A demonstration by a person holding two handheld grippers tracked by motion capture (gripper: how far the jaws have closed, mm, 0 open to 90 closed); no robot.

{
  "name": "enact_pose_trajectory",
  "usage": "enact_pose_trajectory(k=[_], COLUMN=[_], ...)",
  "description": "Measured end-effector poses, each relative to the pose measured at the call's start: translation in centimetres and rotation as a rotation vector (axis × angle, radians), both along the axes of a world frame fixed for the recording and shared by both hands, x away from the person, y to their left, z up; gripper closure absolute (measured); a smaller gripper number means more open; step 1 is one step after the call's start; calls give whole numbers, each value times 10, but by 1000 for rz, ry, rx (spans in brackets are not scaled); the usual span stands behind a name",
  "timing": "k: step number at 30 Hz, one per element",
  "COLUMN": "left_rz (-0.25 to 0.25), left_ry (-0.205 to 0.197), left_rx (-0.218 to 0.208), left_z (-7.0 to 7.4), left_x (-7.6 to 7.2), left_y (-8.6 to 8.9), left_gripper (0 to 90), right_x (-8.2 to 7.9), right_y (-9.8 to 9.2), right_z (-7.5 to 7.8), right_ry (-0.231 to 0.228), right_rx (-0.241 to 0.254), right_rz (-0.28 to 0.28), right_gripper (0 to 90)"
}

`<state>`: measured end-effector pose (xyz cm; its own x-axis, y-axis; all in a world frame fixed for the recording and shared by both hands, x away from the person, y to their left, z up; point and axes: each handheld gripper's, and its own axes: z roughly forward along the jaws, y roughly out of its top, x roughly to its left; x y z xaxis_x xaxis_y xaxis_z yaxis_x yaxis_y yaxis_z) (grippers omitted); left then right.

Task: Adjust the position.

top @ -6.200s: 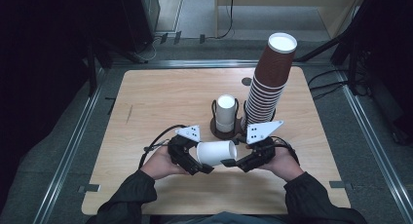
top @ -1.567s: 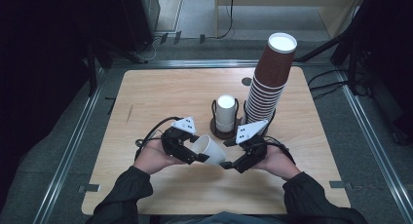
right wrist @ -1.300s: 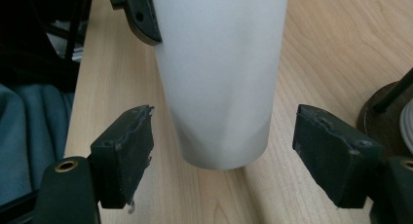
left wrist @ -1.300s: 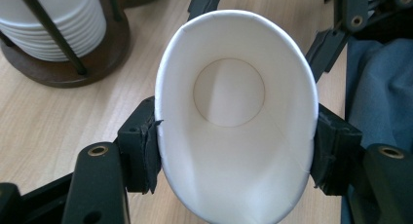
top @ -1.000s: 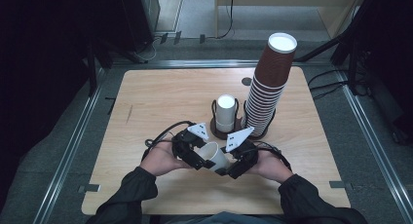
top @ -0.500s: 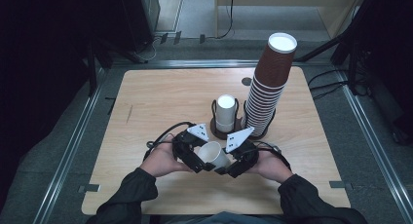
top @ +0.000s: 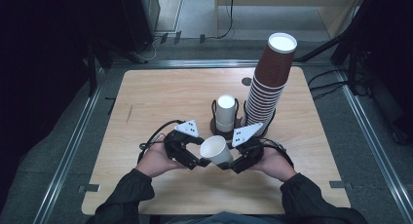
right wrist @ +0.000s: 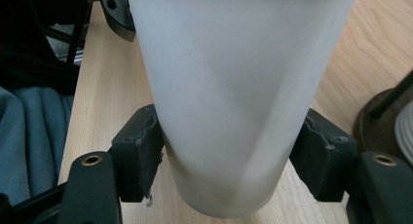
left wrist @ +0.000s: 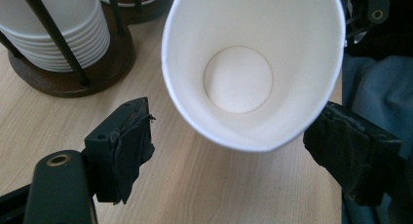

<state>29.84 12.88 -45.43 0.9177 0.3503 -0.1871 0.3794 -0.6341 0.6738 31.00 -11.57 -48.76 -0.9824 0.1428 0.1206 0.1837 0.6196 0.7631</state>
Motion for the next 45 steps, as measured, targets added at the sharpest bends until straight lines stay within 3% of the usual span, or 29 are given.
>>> enact_pose_trajectory(k=[8,14,21,27,28,29,35,42,45], left_rz=[27,35,32,26,35,44,42,35,39], left_ry=[6,-19,-20,-18,-24,-39,-29,-13,-12], left_rx=[-63,-99,-196,-234,-237,-238,-247,-237,-239], left_z=[-1,1,4,3,3,3,2,1,3], left_x=[1,-1,-2,-2,-3,-3,-3,-1,-1], left_y=[2,-3,-7,-12,-13,-13,-12,-11,-8], left_gripper=[176,171,172,173,177,239,351,357,356], right_x=[3,3,1,0,0,0,1,1,2], right_y=[-6,-7,-4,-1,-1,0,-1,0,0], right_z=[4,5,4,4,4,3,3,3,3], right_ry=[5,8,23,43,48,53,44,44,72], right_rx=[39,72,96,108,110,109,96,75,74], right_rz=[-19,-22,-1,8,9,11,10,2,-9], right_gripper=[332,331,331,331,331,334,338,324,254])
